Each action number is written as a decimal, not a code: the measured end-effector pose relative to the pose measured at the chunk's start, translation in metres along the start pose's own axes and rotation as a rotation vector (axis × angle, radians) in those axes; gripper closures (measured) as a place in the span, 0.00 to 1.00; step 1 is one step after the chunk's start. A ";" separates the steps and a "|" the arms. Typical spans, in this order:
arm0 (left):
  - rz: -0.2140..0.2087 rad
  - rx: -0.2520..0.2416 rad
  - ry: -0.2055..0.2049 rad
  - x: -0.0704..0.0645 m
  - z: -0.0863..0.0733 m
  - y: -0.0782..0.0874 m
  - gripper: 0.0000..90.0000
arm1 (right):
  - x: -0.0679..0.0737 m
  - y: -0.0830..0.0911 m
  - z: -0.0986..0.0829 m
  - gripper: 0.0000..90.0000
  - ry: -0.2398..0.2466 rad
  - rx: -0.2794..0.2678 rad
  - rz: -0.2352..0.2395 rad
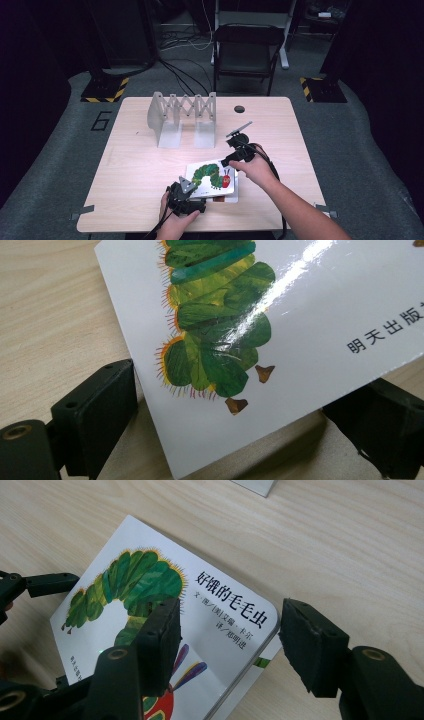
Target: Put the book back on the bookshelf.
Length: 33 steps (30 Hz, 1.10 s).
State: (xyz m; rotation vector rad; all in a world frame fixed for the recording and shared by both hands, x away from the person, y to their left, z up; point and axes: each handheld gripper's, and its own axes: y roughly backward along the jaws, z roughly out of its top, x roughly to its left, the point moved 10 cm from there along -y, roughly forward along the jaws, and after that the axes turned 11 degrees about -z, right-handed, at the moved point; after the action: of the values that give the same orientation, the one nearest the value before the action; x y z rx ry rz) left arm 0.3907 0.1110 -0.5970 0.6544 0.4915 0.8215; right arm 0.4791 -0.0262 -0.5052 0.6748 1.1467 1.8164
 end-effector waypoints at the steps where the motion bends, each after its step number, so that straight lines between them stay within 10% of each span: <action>1: -0.003 0.001 0.006 0.000 0.000 0.000 0.08 | 0.000 0.000 0.000 0.46 -0.003 0.000 0.001; 33: 0.017 -0.017 -0.010 -0.001 -0.001 -0.001 0.09 | -0.008 -0.020 -0.011 0.47 -0.043 0.046 0.002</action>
State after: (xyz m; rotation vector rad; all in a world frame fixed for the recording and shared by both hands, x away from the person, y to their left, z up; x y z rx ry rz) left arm 0.3898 0.1098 -0.5986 0.6478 0.4703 0.8373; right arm 0.4823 -0.0340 -0.5278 0.7386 1.1623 1.7732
